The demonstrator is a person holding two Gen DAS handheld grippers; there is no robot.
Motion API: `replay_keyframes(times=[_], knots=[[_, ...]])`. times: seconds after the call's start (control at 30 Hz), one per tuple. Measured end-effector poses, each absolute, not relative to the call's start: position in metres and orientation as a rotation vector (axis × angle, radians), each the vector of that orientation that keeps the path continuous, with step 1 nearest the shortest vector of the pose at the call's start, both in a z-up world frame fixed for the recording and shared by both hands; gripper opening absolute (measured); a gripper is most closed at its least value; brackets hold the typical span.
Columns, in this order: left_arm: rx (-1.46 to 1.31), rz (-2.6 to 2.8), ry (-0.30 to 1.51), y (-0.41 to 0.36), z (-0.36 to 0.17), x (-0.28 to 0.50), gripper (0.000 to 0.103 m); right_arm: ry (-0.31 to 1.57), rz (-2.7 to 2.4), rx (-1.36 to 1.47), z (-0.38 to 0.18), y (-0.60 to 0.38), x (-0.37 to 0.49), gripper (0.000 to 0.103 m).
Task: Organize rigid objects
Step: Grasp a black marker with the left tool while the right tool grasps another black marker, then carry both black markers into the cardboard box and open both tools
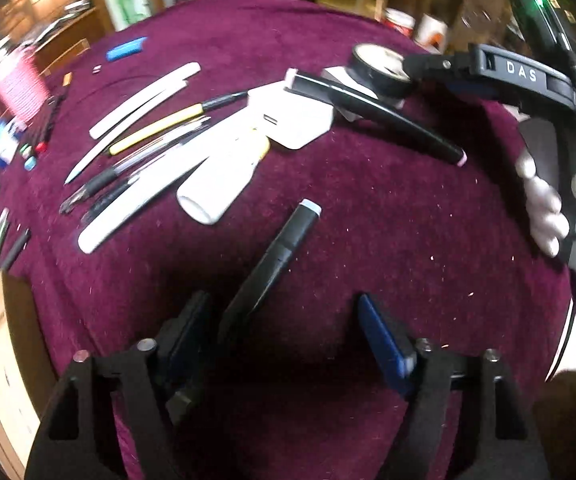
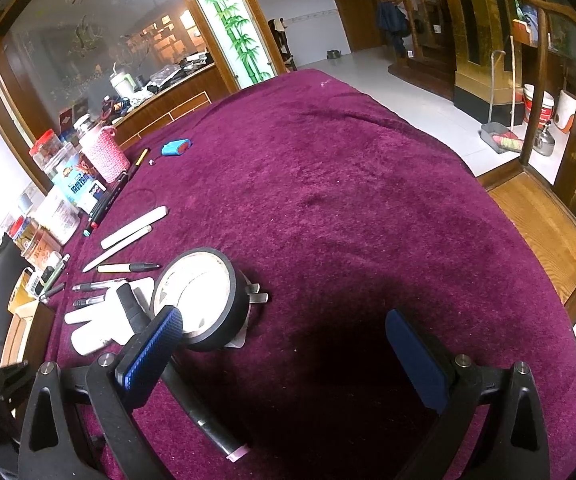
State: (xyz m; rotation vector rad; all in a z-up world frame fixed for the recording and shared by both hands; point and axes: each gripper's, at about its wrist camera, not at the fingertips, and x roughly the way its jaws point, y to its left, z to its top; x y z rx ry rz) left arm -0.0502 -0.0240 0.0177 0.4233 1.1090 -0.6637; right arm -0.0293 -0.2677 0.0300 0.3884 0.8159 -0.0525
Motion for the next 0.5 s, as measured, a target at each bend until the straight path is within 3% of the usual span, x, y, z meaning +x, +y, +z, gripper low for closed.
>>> replay_keyframes(times=[0.03, 0.07, 0.1, 0.37, 0.43, 0.5], knots=[[0.408, -0.647, 1.103, -0.021, 0.021, -0.053, 0.031, 0.806, -0.056, 0.392, 0.031, -0.268, -0.030, 0.102], [0.387, -0.630, 1.106, -0.015, 0.025, -0.052, 0.018, 0.802, -0.049, 0.395, 0.033, -0.269, -0.031, 0.102], [0.342, -0.631, 1.122, -0.011, 0.027, -0.055, 0.014, 0.802, -0.037, 0.395, 0.034, -0.269, -0.032, 0.102], [0.129, -0.584, 1.110, 0.032, 0.033, -0.077, 0.014, 0.842, 0.131, 0.224, 0.062, -0.232, -0.060, 0.101], [0.071, -0.596, 1.088, 0.041, 0.039, -0.087, 0.014, 0.875, 0.156, 0.134, 0.065, -0.217, -0.061, 0.095], [0.024, -0.603, 1.069, 0.041, 0.044, -0.089, 0.014, 0.920, 0.160, 0.040, 0.061, -0.201, -0.054, 0.075]])
